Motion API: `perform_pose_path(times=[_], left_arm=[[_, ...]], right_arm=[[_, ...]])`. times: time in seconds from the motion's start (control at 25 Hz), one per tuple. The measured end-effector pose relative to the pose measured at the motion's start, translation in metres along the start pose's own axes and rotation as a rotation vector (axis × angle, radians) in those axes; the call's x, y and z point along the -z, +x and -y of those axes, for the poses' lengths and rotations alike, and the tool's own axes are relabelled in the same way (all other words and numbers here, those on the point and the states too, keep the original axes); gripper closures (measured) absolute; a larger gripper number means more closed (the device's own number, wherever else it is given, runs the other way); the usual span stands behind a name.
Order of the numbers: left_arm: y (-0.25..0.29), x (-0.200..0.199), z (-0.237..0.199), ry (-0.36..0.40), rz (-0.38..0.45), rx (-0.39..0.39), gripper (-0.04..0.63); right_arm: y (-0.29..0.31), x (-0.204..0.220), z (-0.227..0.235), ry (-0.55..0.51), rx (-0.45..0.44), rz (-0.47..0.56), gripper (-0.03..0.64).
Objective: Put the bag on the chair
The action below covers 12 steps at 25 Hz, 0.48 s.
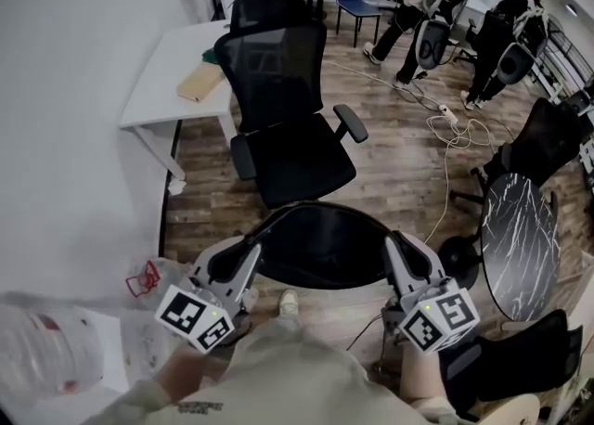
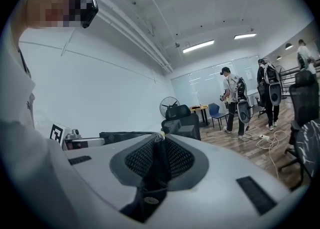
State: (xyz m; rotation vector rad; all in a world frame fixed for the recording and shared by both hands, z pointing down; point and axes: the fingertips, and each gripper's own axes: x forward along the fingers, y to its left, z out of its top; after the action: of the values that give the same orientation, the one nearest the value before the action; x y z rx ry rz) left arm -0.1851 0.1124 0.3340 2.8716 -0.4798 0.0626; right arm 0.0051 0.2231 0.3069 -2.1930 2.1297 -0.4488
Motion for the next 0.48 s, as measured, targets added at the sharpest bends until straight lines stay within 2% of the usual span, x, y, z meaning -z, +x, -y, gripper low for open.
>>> perform_pose_path(times=[0.48], left_arm=[[0.062,-0.036,-0.082,0.02,0.034,0.003,0.535]], right_arm=[[0.098,-0.034,0.022,-0.027,0.006,0.025,0.545]])
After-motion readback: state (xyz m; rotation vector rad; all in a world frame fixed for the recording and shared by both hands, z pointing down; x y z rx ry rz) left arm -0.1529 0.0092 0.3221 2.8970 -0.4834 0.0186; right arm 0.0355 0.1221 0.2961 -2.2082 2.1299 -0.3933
